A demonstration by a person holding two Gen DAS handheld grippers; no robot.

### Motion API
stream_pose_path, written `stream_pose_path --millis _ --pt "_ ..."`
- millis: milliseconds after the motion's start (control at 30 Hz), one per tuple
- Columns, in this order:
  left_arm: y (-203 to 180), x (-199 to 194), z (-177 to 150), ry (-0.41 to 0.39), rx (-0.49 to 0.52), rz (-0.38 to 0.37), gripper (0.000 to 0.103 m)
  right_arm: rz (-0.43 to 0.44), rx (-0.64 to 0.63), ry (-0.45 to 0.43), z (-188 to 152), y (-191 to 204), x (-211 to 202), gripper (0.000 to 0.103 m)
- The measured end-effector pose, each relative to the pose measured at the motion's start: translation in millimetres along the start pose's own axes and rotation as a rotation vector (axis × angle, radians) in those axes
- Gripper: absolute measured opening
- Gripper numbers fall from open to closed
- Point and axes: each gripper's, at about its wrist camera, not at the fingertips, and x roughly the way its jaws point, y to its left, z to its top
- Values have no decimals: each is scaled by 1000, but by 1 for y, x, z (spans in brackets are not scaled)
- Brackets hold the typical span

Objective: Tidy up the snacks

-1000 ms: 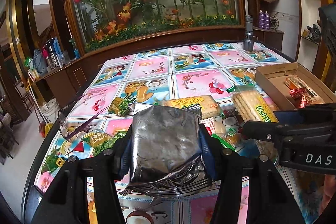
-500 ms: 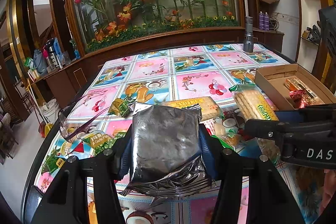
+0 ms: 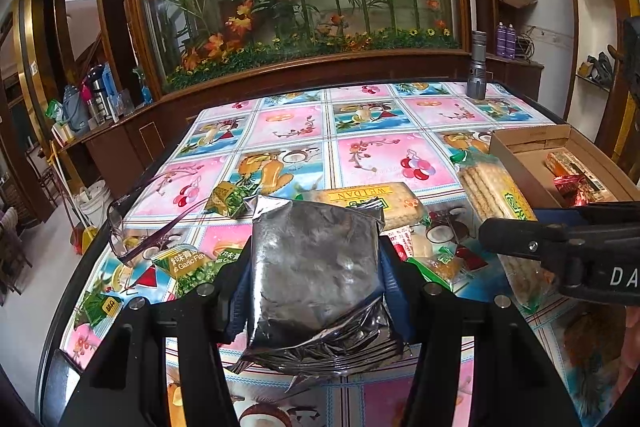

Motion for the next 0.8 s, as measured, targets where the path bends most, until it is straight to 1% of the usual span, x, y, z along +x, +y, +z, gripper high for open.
stream_pose_path --millis 133,300,467,800 --pt "1 -1 0 -9 -3 2 55 -3 2 -8 0 0 -1 50" --pt "3 4 -2 24 -15 -7 55 -8 21 -12 1 -4 -1 50" --pt "7 4 -2 31 -37 -11 55 -14 32 -14 2 -8 -1 50" --pt "8 5 -1 60 -65 -82 55 0 46 -7 3 -10 -1 50"
